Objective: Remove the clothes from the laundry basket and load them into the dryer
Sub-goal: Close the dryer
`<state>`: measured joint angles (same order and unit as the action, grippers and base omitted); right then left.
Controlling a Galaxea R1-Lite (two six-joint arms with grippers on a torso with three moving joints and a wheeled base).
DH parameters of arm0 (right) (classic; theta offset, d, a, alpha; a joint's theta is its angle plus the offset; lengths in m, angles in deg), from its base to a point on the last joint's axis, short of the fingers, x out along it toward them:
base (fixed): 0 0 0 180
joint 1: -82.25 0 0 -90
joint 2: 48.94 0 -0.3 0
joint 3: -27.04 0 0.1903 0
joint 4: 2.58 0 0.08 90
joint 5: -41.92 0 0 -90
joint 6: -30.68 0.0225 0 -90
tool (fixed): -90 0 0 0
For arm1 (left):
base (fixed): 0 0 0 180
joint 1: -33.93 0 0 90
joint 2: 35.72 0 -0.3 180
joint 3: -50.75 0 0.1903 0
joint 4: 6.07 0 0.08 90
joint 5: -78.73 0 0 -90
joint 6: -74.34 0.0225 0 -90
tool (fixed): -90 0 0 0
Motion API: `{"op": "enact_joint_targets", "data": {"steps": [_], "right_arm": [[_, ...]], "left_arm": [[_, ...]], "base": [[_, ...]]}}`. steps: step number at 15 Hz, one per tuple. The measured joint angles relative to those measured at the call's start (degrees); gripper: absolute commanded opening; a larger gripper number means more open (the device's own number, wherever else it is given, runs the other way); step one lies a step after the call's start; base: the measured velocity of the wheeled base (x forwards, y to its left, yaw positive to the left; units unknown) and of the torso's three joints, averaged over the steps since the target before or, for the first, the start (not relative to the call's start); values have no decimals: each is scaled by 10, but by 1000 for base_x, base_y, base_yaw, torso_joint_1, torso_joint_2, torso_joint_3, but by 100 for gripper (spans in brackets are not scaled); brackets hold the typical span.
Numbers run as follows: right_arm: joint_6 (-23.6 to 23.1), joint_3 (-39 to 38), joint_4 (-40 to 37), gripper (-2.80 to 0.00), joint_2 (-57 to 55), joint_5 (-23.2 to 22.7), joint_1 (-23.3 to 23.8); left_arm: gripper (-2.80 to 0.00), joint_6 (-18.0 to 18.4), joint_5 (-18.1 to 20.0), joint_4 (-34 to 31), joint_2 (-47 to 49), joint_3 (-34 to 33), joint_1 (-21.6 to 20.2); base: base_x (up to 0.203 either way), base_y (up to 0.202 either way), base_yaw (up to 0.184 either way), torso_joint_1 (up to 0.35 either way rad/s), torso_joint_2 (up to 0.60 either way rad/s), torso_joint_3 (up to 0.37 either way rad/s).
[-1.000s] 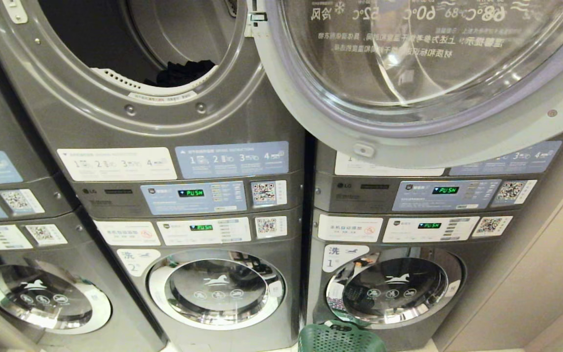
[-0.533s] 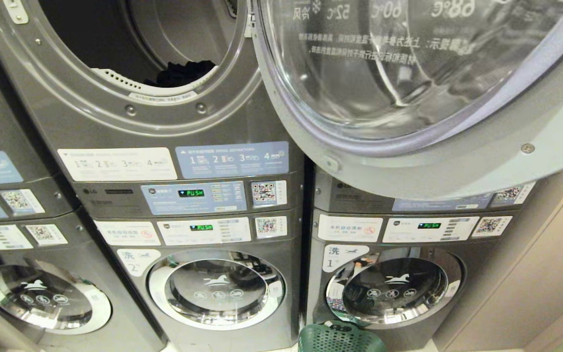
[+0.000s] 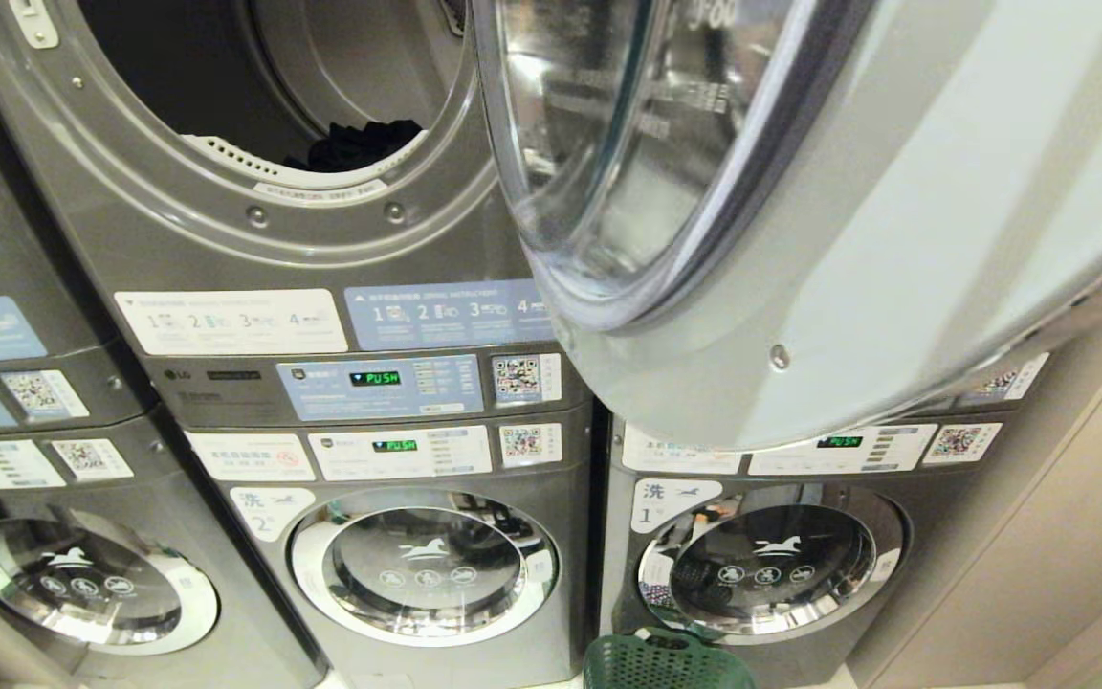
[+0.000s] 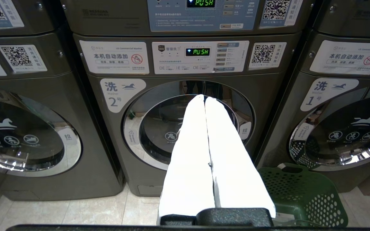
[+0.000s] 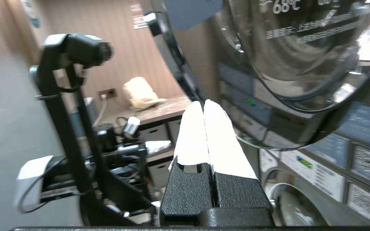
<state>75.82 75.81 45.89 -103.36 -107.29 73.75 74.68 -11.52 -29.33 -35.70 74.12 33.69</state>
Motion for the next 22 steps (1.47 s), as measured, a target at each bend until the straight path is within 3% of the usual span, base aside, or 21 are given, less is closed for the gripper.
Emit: {"op": "enact_joint_targets", "data": {"steps": [5,10,15,22], "right_arm": [[-19,54,-91,-280,10,36,-78],[-162,163,-215,-280,-77,118,-171],[-174,232,-217,-280,-148,148,-223],[-208,269,-217,-280,-202,171,-300]], "left_arm": [[-280,0,0,0,0,0,0],[-280,0,0,0,0,0,0],[-280,0,0,0,0,0,0],[-280,0,0,0,0,0,0]], "base": [[0,0,0,0,0,0],[0,0,0,0,0,0],[0,0,0,0,0,0],[0,0,0,0,0,0]]}}
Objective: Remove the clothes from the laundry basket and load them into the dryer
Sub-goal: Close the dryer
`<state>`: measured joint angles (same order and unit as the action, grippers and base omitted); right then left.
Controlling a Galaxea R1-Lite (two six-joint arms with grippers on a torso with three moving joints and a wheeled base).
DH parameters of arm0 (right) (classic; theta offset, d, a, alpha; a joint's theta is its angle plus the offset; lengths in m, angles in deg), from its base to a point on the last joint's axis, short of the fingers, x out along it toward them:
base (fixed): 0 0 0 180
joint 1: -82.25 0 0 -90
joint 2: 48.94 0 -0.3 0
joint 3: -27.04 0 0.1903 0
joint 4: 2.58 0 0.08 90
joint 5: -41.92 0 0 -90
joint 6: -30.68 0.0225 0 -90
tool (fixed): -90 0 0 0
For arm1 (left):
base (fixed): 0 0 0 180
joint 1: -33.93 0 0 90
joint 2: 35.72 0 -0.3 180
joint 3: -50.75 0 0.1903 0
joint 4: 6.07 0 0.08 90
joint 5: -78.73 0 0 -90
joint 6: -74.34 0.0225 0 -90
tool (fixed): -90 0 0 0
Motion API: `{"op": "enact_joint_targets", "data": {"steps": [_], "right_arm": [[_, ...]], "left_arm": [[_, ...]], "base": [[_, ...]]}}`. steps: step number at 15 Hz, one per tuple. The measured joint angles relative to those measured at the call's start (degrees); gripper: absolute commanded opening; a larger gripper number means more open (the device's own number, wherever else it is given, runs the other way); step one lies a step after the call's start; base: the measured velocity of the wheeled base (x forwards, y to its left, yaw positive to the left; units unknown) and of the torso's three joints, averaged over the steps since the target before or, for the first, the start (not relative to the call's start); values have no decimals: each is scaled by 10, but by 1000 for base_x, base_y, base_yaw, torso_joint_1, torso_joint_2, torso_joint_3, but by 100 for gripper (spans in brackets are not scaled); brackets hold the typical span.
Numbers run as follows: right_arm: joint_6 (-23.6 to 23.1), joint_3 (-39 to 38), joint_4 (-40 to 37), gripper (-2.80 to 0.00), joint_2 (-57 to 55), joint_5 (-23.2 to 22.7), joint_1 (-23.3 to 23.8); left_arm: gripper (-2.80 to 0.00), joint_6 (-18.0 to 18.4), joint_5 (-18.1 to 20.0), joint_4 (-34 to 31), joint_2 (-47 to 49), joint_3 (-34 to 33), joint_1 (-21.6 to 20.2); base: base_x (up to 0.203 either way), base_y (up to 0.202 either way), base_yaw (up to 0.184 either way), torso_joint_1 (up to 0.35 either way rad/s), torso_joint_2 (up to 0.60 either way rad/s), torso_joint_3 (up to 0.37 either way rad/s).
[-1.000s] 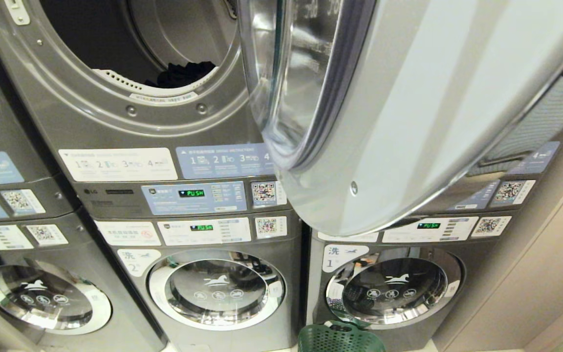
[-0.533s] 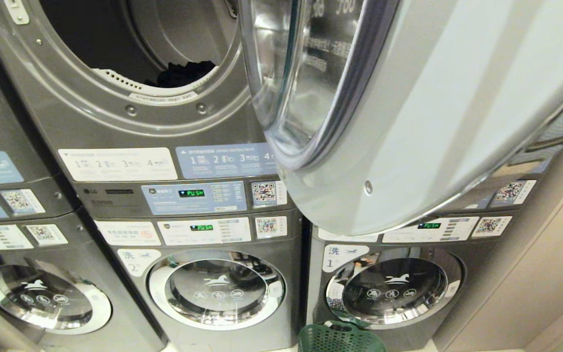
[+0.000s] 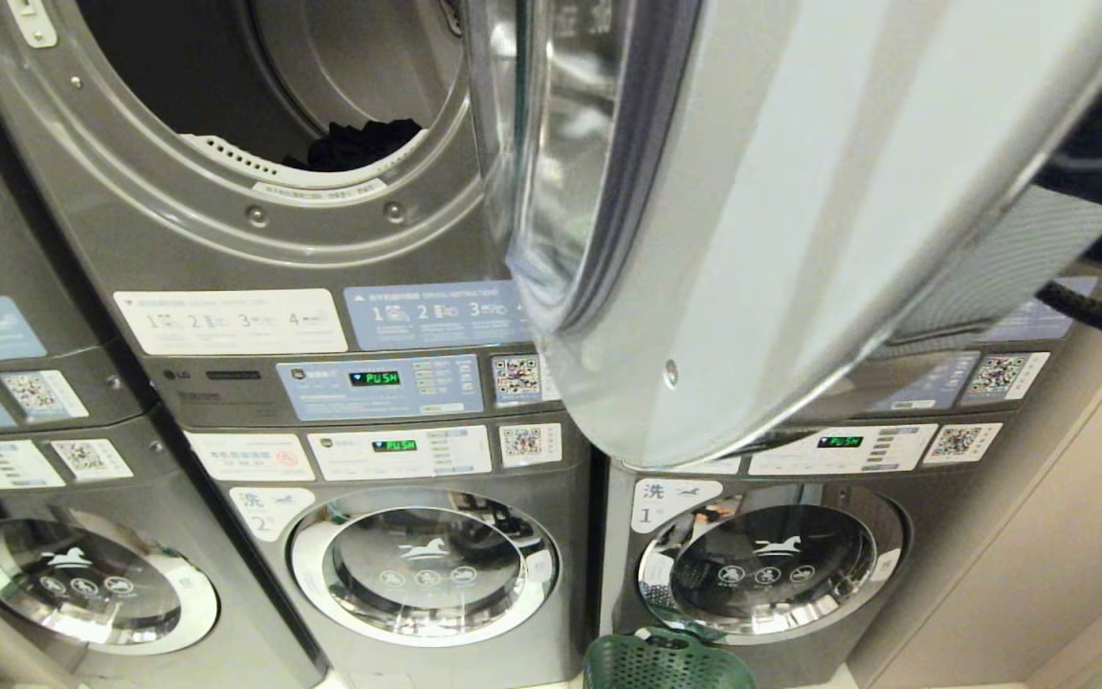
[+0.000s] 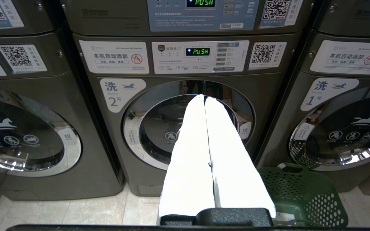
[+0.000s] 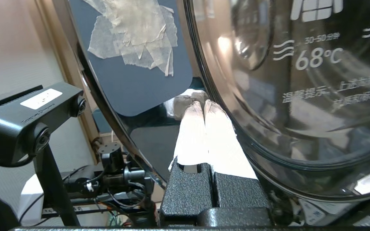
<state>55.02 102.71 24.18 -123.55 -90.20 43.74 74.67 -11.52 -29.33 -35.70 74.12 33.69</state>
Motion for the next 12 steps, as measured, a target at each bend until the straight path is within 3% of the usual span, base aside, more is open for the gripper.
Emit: {"op": "enact_joint_targets", "data": {"steps": [4,12], "right_arm": [[-24,43,-1,-280,-47,47,-69],[-97,205,-1,-280,-232,171,-231]], "left_arm": [[-280,0,0,0,0,0,0],[-280,0,0,0,0,0,0]], "base": [[0,0,0,0,0,0],[0,0,0,0,0,0]]}}
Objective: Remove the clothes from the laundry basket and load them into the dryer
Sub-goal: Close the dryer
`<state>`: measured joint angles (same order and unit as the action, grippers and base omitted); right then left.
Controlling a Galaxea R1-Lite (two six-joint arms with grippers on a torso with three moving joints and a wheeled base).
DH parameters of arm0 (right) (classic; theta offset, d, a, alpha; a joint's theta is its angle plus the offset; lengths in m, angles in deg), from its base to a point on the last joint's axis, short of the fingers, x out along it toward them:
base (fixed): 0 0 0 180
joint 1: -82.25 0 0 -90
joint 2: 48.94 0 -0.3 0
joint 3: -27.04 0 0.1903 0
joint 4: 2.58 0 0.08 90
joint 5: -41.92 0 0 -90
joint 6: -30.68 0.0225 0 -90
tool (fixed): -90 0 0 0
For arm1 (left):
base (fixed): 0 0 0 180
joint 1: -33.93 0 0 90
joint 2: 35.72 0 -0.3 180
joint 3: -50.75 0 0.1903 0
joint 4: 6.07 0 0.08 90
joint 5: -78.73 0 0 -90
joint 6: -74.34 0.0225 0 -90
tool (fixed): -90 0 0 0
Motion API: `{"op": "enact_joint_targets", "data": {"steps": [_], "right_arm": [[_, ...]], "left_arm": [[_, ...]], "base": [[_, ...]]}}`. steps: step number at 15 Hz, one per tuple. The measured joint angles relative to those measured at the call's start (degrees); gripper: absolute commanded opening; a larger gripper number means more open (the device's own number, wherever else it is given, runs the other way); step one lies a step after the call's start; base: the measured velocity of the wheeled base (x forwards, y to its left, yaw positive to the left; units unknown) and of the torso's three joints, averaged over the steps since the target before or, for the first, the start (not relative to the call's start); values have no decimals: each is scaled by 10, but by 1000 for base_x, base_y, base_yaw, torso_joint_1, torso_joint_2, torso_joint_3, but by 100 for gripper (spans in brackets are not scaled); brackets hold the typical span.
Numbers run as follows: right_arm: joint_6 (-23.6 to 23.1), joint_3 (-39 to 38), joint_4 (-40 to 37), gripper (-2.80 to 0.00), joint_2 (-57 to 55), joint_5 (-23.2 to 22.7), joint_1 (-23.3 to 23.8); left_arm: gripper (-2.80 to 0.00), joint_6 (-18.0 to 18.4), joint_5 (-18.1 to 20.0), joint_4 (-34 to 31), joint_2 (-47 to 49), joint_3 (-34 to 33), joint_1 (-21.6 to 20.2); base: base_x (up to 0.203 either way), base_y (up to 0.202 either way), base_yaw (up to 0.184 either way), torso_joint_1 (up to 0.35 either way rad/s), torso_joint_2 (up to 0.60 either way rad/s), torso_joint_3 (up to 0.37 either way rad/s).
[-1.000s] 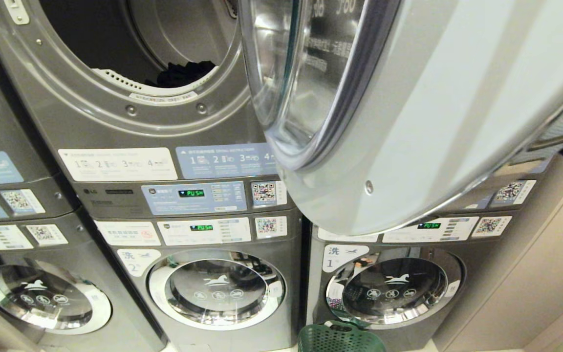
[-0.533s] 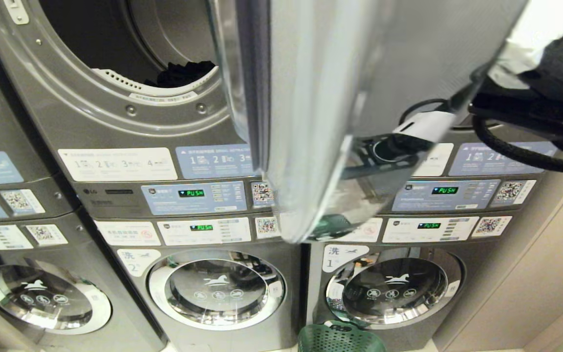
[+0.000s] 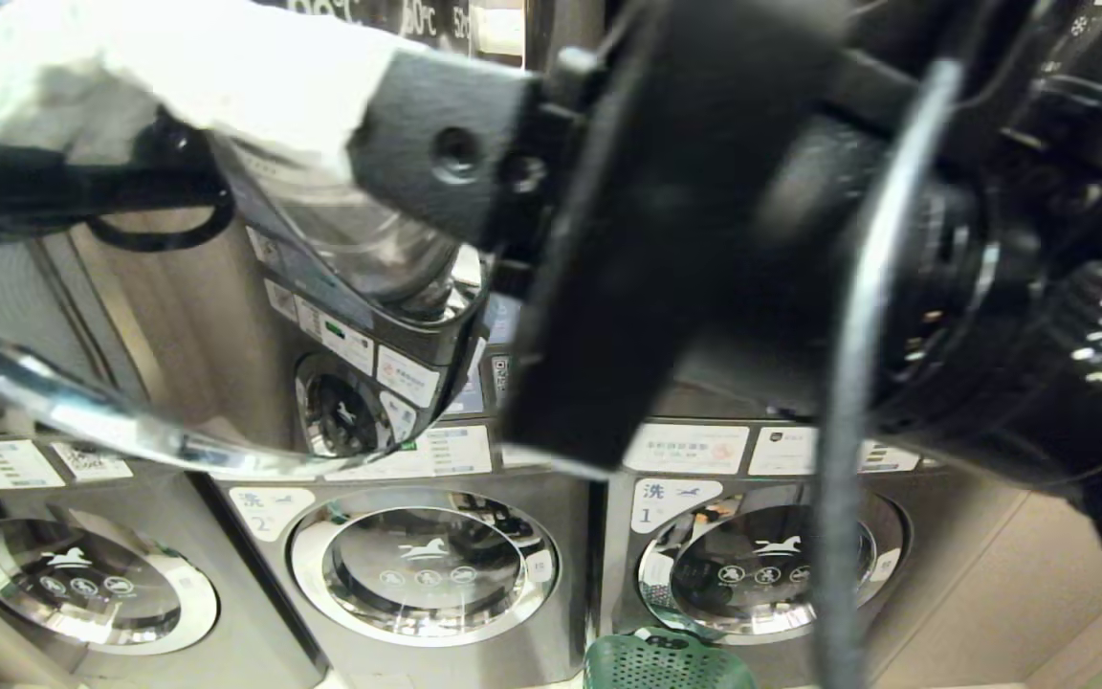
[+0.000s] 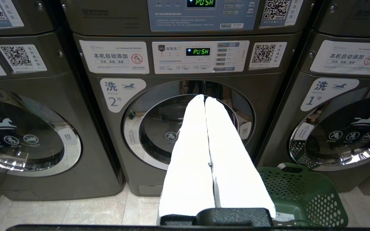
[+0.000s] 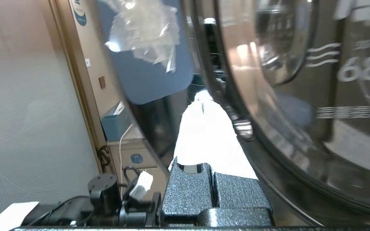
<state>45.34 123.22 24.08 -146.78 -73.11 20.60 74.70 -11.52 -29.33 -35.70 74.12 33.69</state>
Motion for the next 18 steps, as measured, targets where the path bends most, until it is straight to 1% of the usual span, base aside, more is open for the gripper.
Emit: {"op": "enact_joint_targets", "data": {"steps": [3,5,6,8,10,12,14,16,17,18], "right_arm": [[-25,87,3,-280,-88,48,-42],[-44,143,11,-280,-148,81,-55],[-51,168,17,-280,-174,103,-59],[-51,188,20,-280,-202,140,-54],[-47,190,20,-280,-206,147,-37],[-46,173,19,-280,-194,148,-13],[-46,137,15,-280,-170,147,26],[-46,93,4,-280,-132,147,84],[-46,69,-8,-280,-105,145,121],[-47,41,-30,-280,-71,139,169]], "left_arm": [[-280,0,0,0,0,0,0],[-280,0,0,0,0,0,0],[-280,0,0,0,0,0,0],[-280,0,0,0,0,0,0],[-280,0,0,0,0,0,0],[-280,0,0,0,0,0,0],[-280,0,0,0,0,0,0],[-280,0,0,0,0,0,0],[-280,0,0,0,0,0,0],[-280,0,0,0,0,0,0]], "base": [[0,0,0,0,0,0],[0,0,0,0,0,0],[0,0,0,0,0,0],[0,0,0,0,0,0],[0,0,0,0,0,0],[0,0,0,0,0,0],[0,0,0,0,0,0],[0,0,0,0,0,0],[0,0,0,0,0,0],[0,0,0,0,0,0]]}}
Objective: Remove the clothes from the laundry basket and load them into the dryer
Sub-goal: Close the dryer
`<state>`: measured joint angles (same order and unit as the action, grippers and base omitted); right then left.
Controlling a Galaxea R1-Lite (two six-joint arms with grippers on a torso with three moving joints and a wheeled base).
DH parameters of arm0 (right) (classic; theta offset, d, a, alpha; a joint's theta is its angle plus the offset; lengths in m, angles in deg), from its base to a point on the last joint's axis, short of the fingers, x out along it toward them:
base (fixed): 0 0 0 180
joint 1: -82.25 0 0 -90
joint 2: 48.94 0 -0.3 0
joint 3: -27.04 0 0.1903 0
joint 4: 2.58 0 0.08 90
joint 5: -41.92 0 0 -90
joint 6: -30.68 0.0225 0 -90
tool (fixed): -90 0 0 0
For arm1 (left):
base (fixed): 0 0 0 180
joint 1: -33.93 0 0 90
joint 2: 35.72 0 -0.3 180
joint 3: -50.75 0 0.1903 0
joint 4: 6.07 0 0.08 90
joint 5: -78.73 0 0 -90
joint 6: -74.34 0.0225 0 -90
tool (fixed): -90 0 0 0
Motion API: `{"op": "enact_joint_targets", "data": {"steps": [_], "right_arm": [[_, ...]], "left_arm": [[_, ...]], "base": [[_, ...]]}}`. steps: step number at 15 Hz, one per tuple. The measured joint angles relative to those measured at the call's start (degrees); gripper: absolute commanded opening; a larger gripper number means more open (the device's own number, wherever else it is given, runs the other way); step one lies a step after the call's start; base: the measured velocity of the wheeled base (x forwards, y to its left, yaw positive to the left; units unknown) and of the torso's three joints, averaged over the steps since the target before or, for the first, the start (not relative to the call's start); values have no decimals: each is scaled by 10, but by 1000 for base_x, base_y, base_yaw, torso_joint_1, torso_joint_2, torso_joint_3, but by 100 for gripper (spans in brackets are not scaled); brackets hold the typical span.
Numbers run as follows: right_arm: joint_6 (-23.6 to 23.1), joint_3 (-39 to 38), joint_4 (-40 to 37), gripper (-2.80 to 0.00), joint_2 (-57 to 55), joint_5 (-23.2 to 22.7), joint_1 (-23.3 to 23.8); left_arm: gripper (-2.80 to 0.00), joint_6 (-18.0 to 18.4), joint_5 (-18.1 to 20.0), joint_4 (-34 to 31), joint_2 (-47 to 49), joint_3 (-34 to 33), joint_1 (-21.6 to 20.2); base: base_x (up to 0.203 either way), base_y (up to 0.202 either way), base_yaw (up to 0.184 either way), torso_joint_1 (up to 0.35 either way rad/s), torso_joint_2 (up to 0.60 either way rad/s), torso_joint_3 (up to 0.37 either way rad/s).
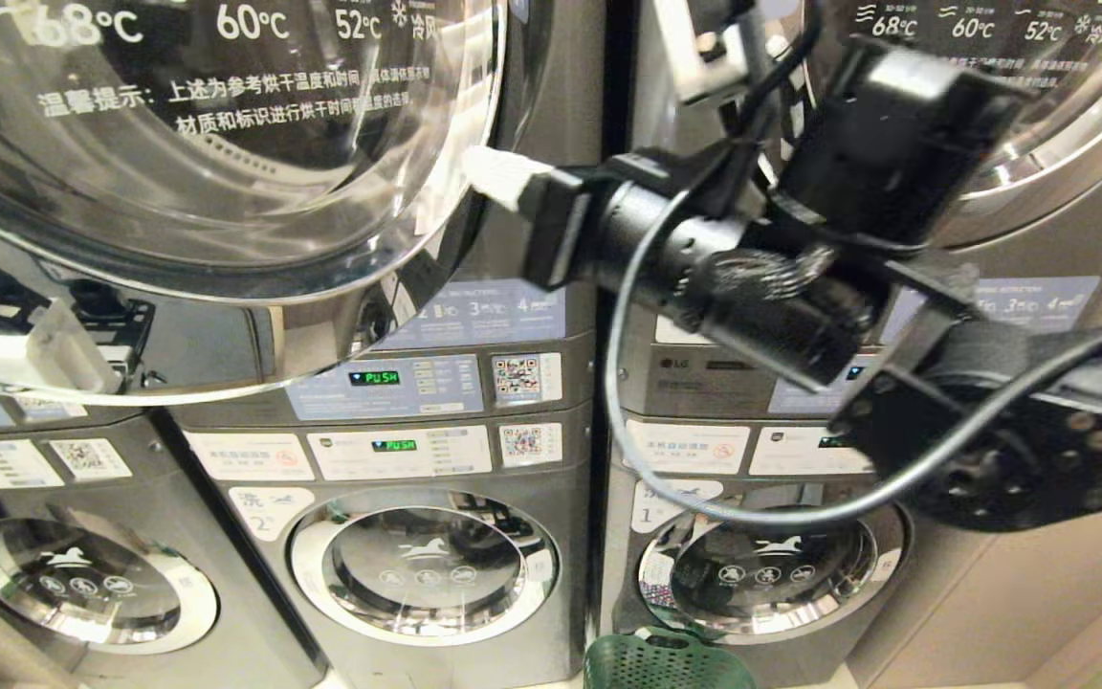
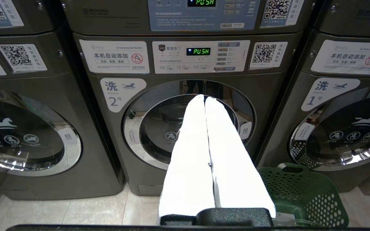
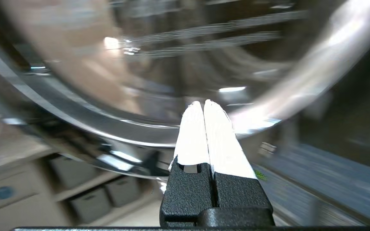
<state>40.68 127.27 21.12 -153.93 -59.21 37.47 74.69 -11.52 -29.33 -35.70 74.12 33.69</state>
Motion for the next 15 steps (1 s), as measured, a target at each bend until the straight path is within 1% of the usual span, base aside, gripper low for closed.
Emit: {"op": "enact_joint_targets", "data": {"steps": [1,4,6,7,9,11,12,15], "right_arm": [[-1,-25,-25,-280,34,-10,48],[-7,-108,-121,-280,158,-60,240],[-10,-195,-174,-280,258,-86,345],[-13,-251,-190,-280,307,-90,374],[-32,-378,-206,-280,402,-83,411],[-60,-496,-214,-280,497,-52,428],[-74,-543,-219,-280,542,-34,432],[-122,-647,-249,-280,666,22,437]], "left_arm": [[-280,0,0,0,0,0,0],[-280,0,0,0,0,0,0],[-280,0,0,0,0,0,0],[-280,0,0,0,0,0,0],[-280,0,0,0,0,0,0],[-280,0,0,0,0,0,0],[-280,0,0,0,0,0,0],[-280,0,0,0,0,0,0]], "base": [[0,0,0,0,0,0],[0,0,0,0,0,0],[0,0,0,0,0,0],[0,0,0,0,0,0],[0,0,0,0,0,0],[0,0,0,0,0,0],[0,0,0,0,0,0],[0,0,0,0,0,0]]}}
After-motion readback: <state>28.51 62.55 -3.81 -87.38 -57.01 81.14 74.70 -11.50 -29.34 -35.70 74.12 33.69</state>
